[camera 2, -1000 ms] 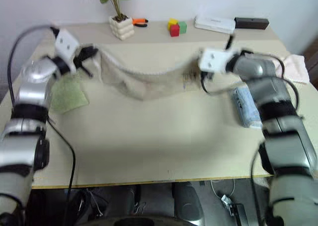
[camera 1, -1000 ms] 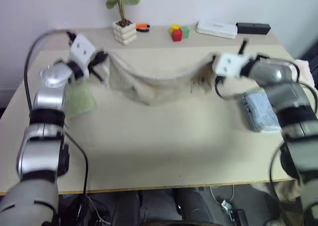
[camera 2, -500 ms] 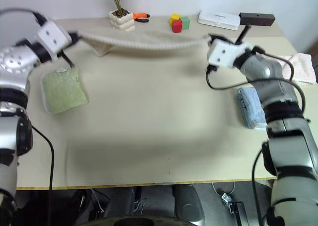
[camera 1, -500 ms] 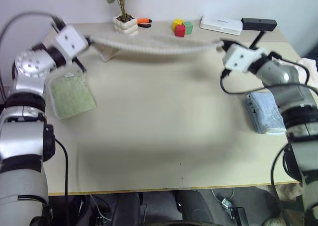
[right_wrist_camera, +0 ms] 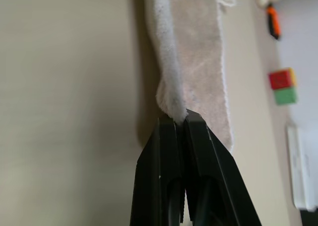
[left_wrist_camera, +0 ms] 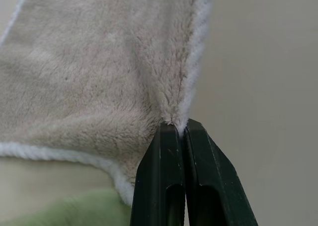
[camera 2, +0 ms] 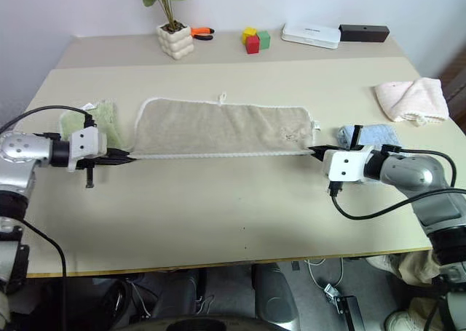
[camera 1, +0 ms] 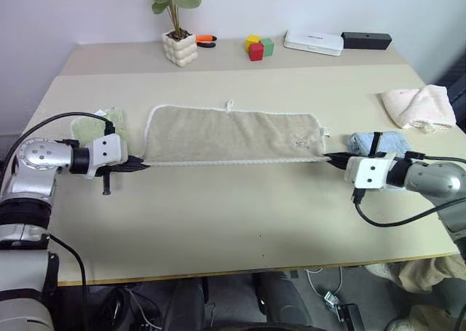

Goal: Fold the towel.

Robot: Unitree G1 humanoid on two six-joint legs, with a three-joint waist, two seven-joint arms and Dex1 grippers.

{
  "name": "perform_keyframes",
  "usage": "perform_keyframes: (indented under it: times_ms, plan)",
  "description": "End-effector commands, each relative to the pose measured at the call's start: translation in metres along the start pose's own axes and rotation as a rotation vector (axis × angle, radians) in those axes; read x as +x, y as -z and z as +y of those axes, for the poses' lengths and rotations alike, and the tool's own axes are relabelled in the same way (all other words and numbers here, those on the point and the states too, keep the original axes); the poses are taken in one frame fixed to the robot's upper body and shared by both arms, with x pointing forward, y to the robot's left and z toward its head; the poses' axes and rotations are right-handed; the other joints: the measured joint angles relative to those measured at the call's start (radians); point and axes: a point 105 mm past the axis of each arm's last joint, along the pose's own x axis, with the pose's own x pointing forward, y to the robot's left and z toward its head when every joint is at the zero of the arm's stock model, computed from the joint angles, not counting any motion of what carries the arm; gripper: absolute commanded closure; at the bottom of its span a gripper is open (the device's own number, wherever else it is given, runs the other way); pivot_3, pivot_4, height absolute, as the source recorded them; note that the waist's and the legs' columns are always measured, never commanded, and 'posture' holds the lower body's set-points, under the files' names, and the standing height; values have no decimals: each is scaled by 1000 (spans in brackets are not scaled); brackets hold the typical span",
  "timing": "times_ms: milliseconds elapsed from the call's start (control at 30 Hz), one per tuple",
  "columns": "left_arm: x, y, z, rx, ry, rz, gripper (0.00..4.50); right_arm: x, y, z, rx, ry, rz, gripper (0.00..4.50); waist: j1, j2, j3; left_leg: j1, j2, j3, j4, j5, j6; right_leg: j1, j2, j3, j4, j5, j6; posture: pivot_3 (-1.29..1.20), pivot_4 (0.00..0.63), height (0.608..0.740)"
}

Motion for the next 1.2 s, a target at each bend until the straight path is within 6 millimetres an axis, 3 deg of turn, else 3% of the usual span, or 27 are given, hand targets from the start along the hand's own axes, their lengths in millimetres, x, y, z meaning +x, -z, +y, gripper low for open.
perform_keyframes:
  times_ms: [33, 233, 433, 567, 700, 900, 1200]
  plan:
    - [-16, -5, -15, -56, 59, 24, 4500, -20, 1, 6, 2, -89, 32, 4467, 1, 0, 0, 0, 0, 0, 0, 0, 0, 0, 0, 0, 0, 0, 0, 0, 150, 740]
    - [-22, -11, -56, -250, 175, 49, 4500, -36, -1, 52, 35, -330, 62, 4467, 6, 0, 0, 0, 0, 0, 2, -1, 1, 0, 0, 0, 2, -1, 0, 0, 150, 740]
    - [-23, -18, -67, -321, 163, 29, 4500, -44, -1, 57, 28, -376, 102, 4467, 13, 0, 0, 2, 0, 1, 2, -1, 1, 1, 0, 1, 2, -1, -1, 0, 150, 740]
    - [-16, -26, -51, -296, 92, -26, 4500, -38, 0, 38, 7, -298, 101, 4467, 17, 0, 0, 2, 0, 1, 3, -1, 1, 1, 0, 1, 2, -1, -1, 0, 150, 740]
    - [-8, -33, -17, -261, -31, -95, 4500, -26, 1, 5, -40, -224, 96, 4467, 18, 0, 0, 2, 0, 1, 4, -1, 1, 2, 0, 1, 2, -1, -1, 0, 150, 740]
    - [9, -27, 15, -263, -124, -131, 4500, -1, 10, -21, -69, -188, 113, 4467, 16, 0, 0, 3, 0, 1, 3, -1, 1, 2, 0, 1, 2, -1, -1, 0, 150, 740]
    - [38, -14, 43, -215, -220, -112, 4500, 31, 20, -50, -140, -103, 126, 4467, 16, 0, 0, 2, 0, 1, 3, -1, 1, 1, 0, 1, 2, -1, 0, 0, 150, 740]
